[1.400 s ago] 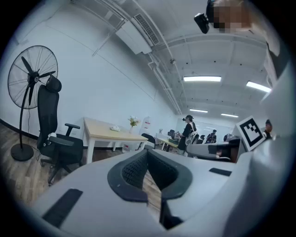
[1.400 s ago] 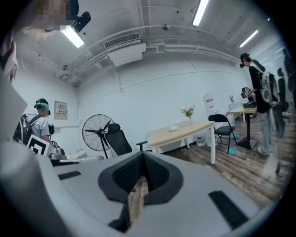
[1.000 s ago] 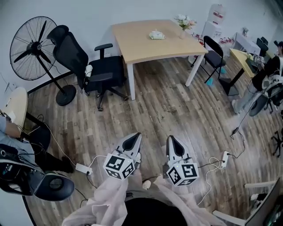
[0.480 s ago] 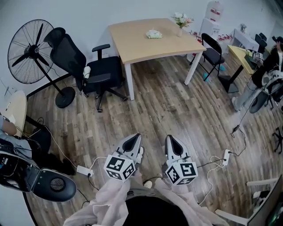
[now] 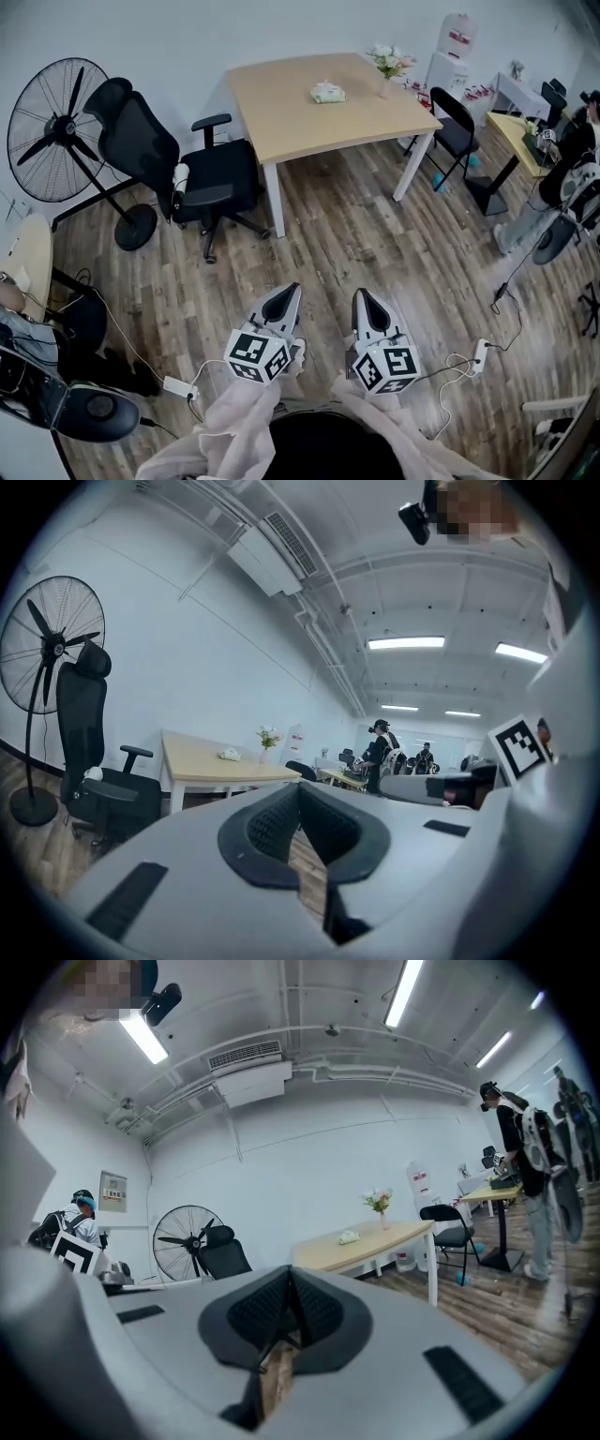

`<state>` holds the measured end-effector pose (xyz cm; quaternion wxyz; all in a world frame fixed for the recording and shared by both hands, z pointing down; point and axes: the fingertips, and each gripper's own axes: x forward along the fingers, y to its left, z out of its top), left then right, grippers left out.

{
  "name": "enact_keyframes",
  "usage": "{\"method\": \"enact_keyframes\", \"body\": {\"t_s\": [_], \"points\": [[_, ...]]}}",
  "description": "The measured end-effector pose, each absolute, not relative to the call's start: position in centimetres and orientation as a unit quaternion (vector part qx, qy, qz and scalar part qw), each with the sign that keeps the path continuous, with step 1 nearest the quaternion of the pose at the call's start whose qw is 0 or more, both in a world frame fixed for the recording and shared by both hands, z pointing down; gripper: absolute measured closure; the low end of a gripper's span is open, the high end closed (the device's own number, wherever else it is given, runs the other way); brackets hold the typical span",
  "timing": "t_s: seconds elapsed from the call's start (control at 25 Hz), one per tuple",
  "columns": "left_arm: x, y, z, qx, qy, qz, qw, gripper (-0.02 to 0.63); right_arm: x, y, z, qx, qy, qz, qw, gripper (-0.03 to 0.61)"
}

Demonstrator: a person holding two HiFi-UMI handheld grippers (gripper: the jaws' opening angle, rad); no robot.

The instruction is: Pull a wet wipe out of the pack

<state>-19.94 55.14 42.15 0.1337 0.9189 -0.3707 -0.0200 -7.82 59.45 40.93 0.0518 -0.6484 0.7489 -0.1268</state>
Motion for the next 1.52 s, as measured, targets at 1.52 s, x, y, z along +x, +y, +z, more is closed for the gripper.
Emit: {"method": "enact_keyframes", "body": {"t_s": [1.52], "points": [[-21.0, 33.5, 44.3, 0.916, -0.375, 0.013, 0.143, 0.601, -8.8, 38.0, 44.1, -0.662, 0.732, -0.162, 0.016, 0.566]]}}
